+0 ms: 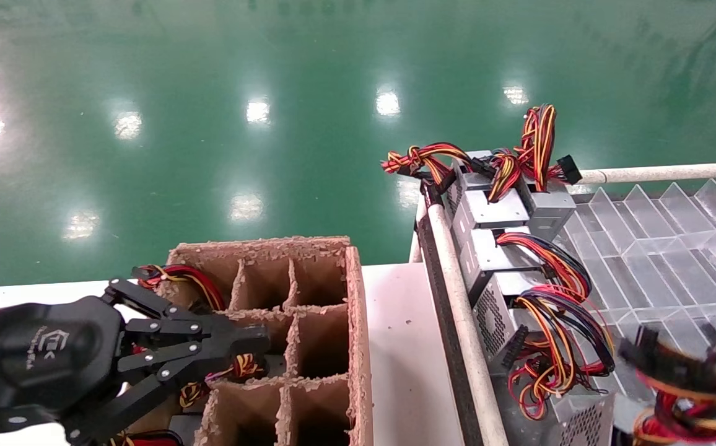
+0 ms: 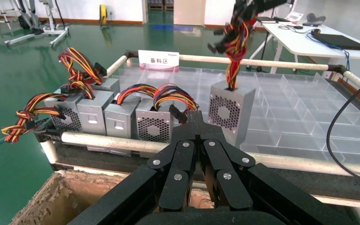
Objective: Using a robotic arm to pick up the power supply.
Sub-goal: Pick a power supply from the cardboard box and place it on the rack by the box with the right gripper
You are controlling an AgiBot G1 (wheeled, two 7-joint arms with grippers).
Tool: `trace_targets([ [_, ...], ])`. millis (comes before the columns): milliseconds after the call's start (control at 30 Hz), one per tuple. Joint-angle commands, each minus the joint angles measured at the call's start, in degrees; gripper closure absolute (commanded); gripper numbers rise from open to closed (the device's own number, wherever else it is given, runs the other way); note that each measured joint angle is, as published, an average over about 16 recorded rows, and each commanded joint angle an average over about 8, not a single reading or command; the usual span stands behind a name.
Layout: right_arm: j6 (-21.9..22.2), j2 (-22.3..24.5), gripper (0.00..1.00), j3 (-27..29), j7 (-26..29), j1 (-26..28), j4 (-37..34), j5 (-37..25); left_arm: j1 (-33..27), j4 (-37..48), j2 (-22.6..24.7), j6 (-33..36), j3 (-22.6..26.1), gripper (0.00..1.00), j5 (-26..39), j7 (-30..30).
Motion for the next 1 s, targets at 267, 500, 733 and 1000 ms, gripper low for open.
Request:
trace_targets([
  [267, 1.51, -3.78, 1.00, -2.58, -4.45, -3.73, -2.37, 1.17, 0.00, 0.00, 0.00, 0.00, 0.00, 1.00, 0.00, 0.00],
  [500, 2.70, -9.58, 1.00, -4.23, -8.78, -5.67, -8.26, 1.57, 0.00, 0.00, 0.00, 0.00, 0.00, 1.00, 0.00, 0.00],
  [733, 2.52, -12.73, 1.00, -5.97, -12.07, -8.29, -12.28, 2.76, 0.00, 0.00, 0.00, 0.00, 0.01, 1.00, 0.00, 0.00],
  [1000, 2.95, -11.85, 0.20, -7.18, -12.31, -10.06, -11.91, 3.78, 0.00, 0.00, 0.00, 0.00, 0.01, 1.00, -0.01, 0.00],
])
